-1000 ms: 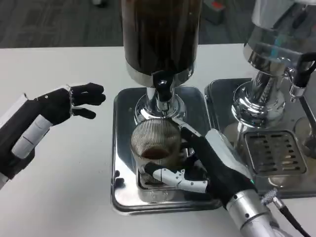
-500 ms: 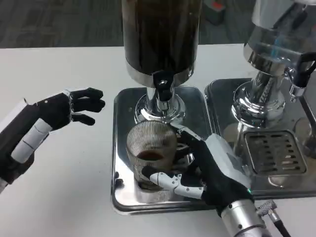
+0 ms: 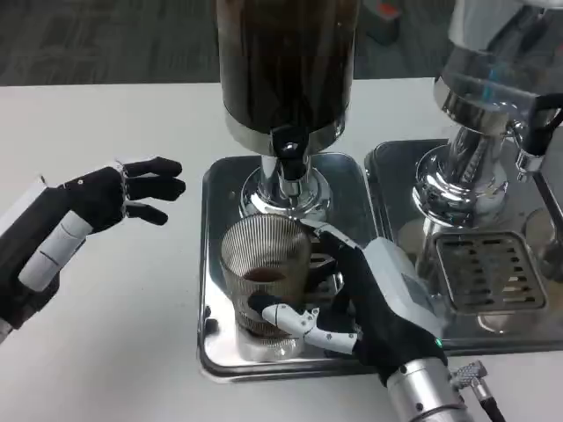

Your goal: Grasp the cup under the faucet to collect the drink, then remove the cup.

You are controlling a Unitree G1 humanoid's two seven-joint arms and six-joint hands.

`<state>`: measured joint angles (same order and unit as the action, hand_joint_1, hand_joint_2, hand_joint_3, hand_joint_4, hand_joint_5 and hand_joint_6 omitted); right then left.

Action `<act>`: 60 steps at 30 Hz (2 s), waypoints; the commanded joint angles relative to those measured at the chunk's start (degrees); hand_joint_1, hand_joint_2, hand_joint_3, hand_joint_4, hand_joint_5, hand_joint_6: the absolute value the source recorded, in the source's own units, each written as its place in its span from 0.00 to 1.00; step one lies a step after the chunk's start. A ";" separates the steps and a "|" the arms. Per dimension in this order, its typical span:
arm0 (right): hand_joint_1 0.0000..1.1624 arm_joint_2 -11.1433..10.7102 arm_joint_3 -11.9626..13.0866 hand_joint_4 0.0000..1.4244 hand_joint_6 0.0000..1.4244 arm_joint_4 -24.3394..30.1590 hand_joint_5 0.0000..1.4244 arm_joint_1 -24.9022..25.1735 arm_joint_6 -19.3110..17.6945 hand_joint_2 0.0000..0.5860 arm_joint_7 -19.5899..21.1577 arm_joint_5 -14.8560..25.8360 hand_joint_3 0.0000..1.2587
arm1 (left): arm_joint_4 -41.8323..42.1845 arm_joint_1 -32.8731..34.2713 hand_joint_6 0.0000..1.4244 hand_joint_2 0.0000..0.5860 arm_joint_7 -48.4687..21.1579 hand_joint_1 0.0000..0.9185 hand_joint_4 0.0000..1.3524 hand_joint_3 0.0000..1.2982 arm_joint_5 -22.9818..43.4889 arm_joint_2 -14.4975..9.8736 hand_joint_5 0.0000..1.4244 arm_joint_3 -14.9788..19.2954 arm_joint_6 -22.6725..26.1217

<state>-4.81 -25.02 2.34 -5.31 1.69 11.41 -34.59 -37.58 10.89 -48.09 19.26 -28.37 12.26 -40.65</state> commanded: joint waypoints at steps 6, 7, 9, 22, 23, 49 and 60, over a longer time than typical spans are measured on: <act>0.45 1.24 -0.63 0.29 0.71 -0.14 0.40 -0.74 -0.42 0.33 1.84 -1.35 0.23 | 0.99 -1.24 0.31 0.22 0.42 0.00 0.25 0.26 -1.32 -0.80 0.21 0.04 0.73; 0.45 1.27 -0.64 0.29 0.71 -0.16 0.40 -0.78 -0.43 0.33 1.90 -1.44 0.23 | 0.99 -1.24 0.32 0.22 0.44 0.00 0.25 0.26 -1.34 -0.82 0.21 0.05 0.74; 0.44 1.31 -0.62 0.28 0.70 -0.23 0.40 -0.74 -0.47 0.34 1.84 -1.39 0.21 | 1.00 -1.25 0.32 0.22 0.44 0.00 0.25 0.26 -1.35 -0.85 0.21 0.06 0.78; 0.35 0.91 -1.24 0.12 0.47 -1.13 0.24 0.68 -0.61 0.32 -1.57 0.14 0.03 | 0.46 -0.96 0.32 0.23 0.24 0.00 0.26 0.26 -2.17 -0.94 0.22 0.45 0.93; 0.35 0.93 -1.25 0.11 0.46 -1.17 0.24 0.72 -0.62 0.32 -1.67 0.20 0.03 | 0.42 -0.95 0.32 0.23 0.22 0.00 0.26 0.26 -2.22 -0.96 0.22 0.45 0.94; 0.37 1.98 -3.04 0.12 0.45 -1.58 0.25 1.27 1.99 0.39 -1.34 -4.26 0.01 | 0.12 -1.50 0.36 0.25 0.31 0.00 0.28 0.26 -2.99 -1.73 0.24 0.20 1.27; 0.36 3.35 -3.63 0.22 0.62 -2.07 0.35 0.78 2.37 0.41 0.60 -5.73 0.12 | 0.36 -1.83 0.37 0.26 0.37 0.00 0.30 0.26 -3.38 -1.88 0.26 -0.04 1.60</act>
<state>-2.18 -28.25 0.40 -4.12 3.12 11.09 -39.81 -37.20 9.60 -48.07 16.94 -29.52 12.45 -39.67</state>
